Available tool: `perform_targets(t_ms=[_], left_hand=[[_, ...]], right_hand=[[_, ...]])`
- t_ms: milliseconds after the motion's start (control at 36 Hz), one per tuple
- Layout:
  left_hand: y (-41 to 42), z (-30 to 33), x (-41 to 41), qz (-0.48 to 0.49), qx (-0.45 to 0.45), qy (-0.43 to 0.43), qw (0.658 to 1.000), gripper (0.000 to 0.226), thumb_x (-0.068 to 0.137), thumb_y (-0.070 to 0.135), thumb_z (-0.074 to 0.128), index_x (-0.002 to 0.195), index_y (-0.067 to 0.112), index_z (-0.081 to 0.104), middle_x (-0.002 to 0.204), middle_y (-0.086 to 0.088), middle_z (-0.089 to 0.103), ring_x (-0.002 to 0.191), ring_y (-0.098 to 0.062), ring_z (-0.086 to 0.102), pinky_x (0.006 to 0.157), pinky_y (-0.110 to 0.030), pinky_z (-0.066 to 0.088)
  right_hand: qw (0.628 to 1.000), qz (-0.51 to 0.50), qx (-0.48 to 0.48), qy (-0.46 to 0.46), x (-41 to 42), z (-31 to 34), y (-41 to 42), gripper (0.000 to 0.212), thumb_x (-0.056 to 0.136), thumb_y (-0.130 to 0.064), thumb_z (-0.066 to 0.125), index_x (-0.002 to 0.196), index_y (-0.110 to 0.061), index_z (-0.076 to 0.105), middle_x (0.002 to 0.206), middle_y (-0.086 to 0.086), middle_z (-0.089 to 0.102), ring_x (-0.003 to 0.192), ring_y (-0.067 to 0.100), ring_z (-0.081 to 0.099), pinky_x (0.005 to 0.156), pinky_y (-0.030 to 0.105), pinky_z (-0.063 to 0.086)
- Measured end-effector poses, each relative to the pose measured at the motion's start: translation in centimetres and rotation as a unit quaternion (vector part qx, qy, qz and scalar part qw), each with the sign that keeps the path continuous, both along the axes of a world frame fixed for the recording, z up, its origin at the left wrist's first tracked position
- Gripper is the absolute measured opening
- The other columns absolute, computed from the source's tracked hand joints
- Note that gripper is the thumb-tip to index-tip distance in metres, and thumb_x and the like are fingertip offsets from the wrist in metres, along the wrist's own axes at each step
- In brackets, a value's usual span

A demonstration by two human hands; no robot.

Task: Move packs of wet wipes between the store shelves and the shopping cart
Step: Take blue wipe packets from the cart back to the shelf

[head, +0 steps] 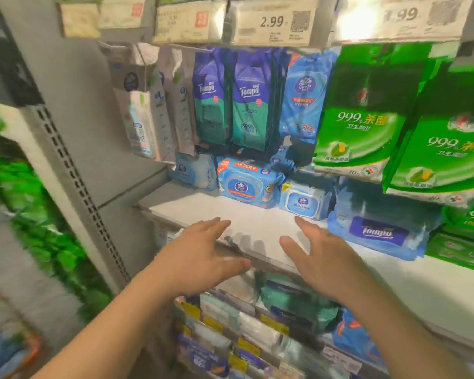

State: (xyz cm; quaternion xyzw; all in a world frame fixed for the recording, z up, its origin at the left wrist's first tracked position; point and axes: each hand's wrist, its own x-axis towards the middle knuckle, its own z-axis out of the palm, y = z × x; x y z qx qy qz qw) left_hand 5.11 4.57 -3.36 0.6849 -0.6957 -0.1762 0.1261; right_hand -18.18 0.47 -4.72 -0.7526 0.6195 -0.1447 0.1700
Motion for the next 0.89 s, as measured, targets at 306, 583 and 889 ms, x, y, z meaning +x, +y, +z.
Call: perform_targets(t_ms=[306, 583, 889], left_hand=[[7.3, -2.3, 10.6, 0.167, -0.012, -0.048, 0.985, 0.111, 0.062, 0.099, 0.03, 0.156, 0.041, 0.016, 0.165, 0.015, 0.016, 0.152, -0.016, 0.016, 0.119, -0.05, 0.027], [16.2, -3.8, 24.2, 0.301, 0.006, -0.015, 0.954, 0.108, 0.067, 0.094, 0.04, 0.157, 0.04, 0.013, 0.165, 0.013, 0.017, 0.152, -0.017, 0.019, 0.118, -0.051, 0.029], [28.3, -6.0, 39.7, 0.424, 0.021, 0.038, 0.905, 0.098, 0.076, 0.084, 0.048, 0.156, 0.037, 0.018, 0.164, 0.009, 0.023, 0.148, -0.019, 0.027, 0.117, -0.043, 0.031]], right_hand=[[0.982, 0.177, 0.026, 0.054, 11.8, -2.7, 0.6, 0.072, 0.096, -0.071, 0.032, 0.16, -0.04, 0.019, 0.168, -0.009, 0.021, 0.157, 0.015, 0.012, 0.127, 0.037, 0.012], [0.96, 0.269, 0.025, 0.077, 27.7, -2.5, 4.9, 0.074, 0.092, -0.073, 0.037, 0.157, -0.039, 0.031, 0.165, -0.006, 0.03, 0.154, 0.014, 0.022, 0.124, 0.03, 0.018], [0.916, 0.383, 0.036, 0.114, 47.9, -3.9, 11.0, 0.088, 0.081, -0.086, 0.022, 0.158, -0.042, 0.024, 0.167, -0.006, 0.026, 0.155, 0.019, 0.02, 0.125, 0.041, 0.024]])
